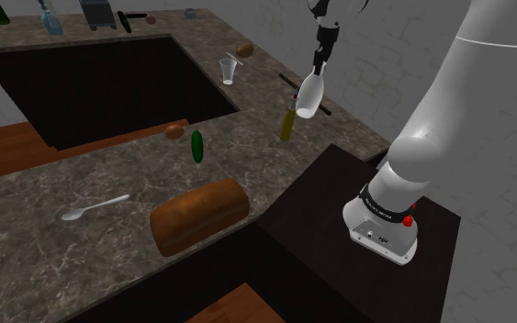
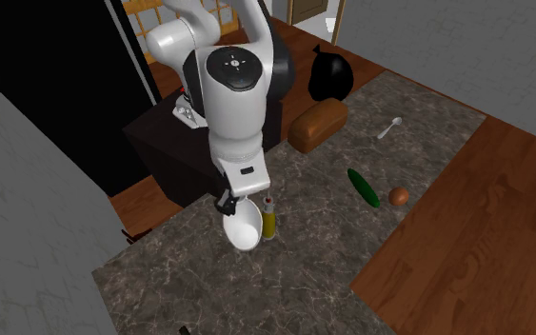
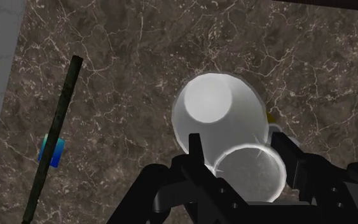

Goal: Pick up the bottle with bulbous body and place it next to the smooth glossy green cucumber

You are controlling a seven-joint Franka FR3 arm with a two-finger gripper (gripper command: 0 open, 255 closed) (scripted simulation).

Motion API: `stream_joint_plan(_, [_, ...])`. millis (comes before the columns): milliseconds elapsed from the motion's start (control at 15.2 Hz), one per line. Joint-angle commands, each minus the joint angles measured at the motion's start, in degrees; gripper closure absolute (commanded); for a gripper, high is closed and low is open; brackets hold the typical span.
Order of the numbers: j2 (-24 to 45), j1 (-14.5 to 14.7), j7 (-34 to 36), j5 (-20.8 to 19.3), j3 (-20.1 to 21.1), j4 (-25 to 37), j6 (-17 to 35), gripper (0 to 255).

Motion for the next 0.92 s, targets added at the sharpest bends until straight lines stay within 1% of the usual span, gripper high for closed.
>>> stream_joint_plan(0, [-0.77, 0.13, 0.19, -0.34, -0.06, 0.61, -1.32, 255])
stream_joint_plan(858, [-4.49, 0.55, 0.64, -1.80, -0.28, 6.46, -10.63, 255])
